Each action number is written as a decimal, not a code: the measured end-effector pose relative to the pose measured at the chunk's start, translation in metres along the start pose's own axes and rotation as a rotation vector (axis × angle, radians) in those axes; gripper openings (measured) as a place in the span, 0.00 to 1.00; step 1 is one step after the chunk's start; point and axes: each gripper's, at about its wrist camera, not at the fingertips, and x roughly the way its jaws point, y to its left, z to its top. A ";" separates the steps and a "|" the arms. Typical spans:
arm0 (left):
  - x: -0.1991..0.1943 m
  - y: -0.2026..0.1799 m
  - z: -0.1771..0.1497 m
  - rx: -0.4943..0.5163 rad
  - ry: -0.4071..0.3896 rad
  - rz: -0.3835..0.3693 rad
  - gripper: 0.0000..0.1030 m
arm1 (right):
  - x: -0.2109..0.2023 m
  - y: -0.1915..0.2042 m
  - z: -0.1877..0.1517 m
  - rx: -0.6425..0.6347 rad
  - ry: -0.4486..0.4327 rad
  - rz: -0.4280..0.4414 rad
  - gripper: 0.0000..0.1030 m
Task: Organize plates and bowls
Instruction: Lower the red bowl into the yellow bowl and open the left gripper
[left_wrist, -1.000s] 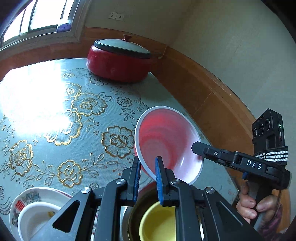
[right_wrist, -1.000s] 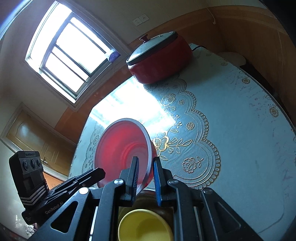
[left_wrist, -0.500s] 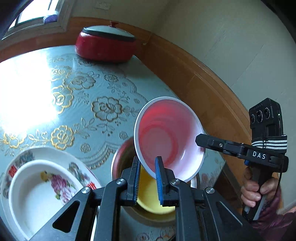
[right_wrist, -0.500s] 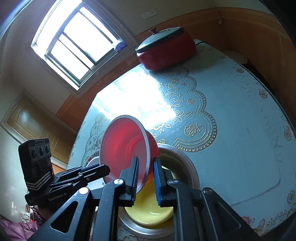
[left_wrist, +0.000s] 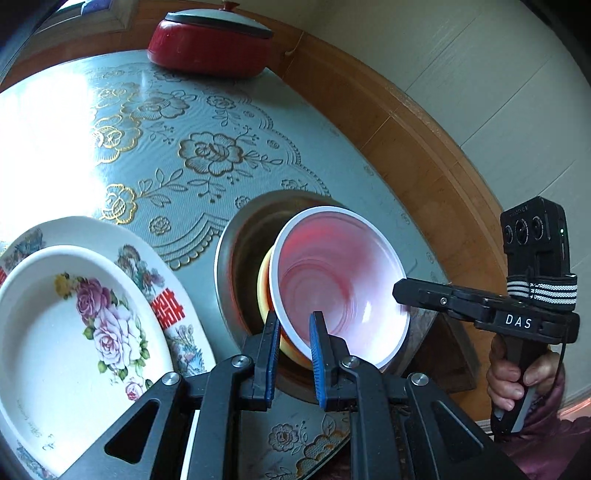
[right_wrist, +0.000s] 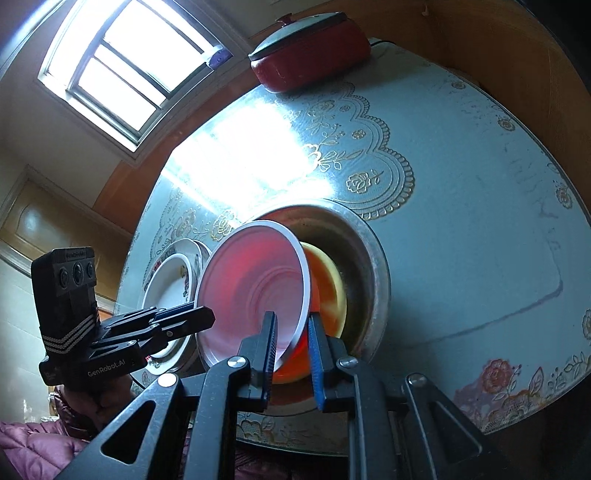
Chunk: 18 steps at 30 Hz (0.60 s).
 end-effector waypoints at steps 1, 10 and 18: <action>0.002 0.000 0.000 0.003 0.001 0.008 0.15 | 0.001 0.000 -0.001 -0.003 0.001 -0.008 0.16; 0.003 0.002 0.002 0.016 -0.007 0.045 0.15 | 0.010 -0.003 -0.002 -0.006 0.002 -0.110 0.15; -0.006 0.003 0.004 0.011 -0.032 0.057 0.18 | 0.015 0.006 0.005 -0.060 0.004 -0.144 0.19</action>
